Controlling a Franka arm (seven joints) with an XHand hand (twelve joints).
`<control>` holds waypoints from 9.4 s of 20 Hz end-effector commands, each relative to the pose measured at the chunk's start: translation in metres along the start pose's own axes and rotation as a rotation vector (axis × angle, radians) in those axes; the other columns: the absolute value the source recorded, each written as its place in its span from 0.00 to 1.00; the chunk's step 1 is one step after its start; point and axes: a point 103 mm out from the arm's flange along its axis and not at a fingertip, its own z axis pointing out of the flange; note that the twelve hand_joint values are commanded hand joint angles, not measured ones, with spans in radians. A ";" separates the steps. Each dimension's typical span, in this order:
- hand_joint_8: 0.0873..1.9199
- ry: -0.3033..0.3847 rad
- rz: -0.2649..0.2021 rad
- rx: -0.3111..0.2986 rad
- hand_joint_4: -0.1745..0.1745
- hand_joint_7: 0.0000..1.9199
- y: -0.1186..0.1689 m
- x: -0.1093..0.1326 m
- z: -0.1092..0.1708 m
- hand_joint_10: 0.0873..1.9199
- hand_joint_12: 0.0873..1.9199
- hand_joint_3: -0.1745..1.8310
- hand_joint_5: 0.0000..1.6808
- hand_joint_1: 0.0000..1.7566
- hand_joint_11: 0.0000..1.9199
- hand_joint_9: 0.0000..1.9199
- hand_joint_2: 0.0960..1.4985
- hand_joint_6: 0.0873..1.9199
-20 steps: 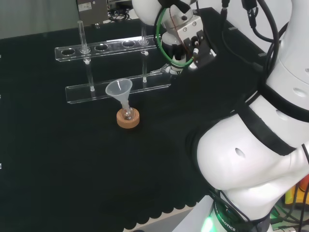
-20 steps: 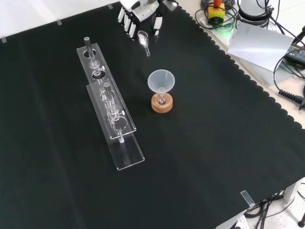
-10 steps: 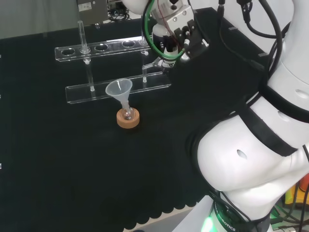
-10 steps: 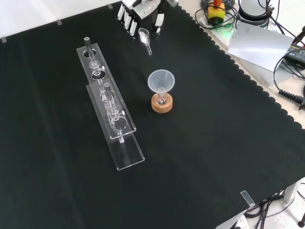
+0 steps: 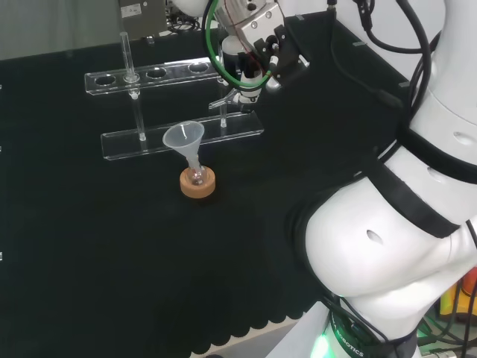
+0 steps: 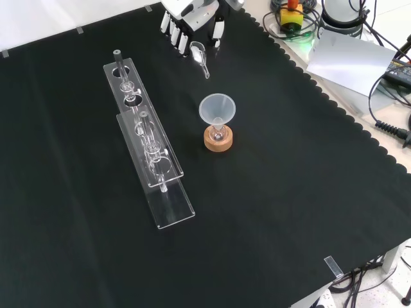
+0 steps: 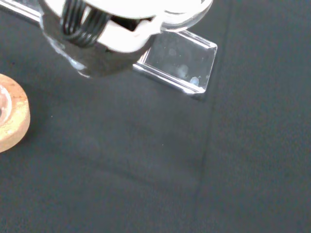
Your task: Pour all the NaCl from the weighing funnel into the round-bottom flask.
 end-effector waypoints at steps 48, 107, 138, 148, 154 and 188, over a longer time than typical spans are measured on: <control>0.30 -0.209 -0.035 0.100 1.00 0.50 0.017 0.044 -0.020 0.17 0.52 0.43 0.68 0.62 0.43 0.62 0.43 0.45; 0.31 -0.427 -0.017 0.108 1.00 0.49 0.019 0.055 -0.035 0.17 0.52 0.43 0.68 0.62 0.43 0.61 0.43 0.46; 0.31 -0.518 -0.010 0.112 1.00 0.48 0.022 0.057 -0.037 0.17 0.52 0.44 0.68 0.62 0.43 0.61 0.43 0.46; 0.31 -0.584 0.019 0.107 1.00 0.48 0.018 0.081 -0.046 0.17 0.52 0.44 0.68 0.62 0.43 0.61 0.43 0.46; 0.31 -0.591 -0.007 0.096 1.00 0.48 0.018 0.087 -0.050 0.17 0.52 0.44 0.67 0.62 0.43 0.61 0.43 0.46; 0.31 -0.709 0.003 0.078 0.99 0.48 0.015 0.094 -0.059 0.17 0.52 0.44 0.67 0.62 0.44 0.61 0.43 0.47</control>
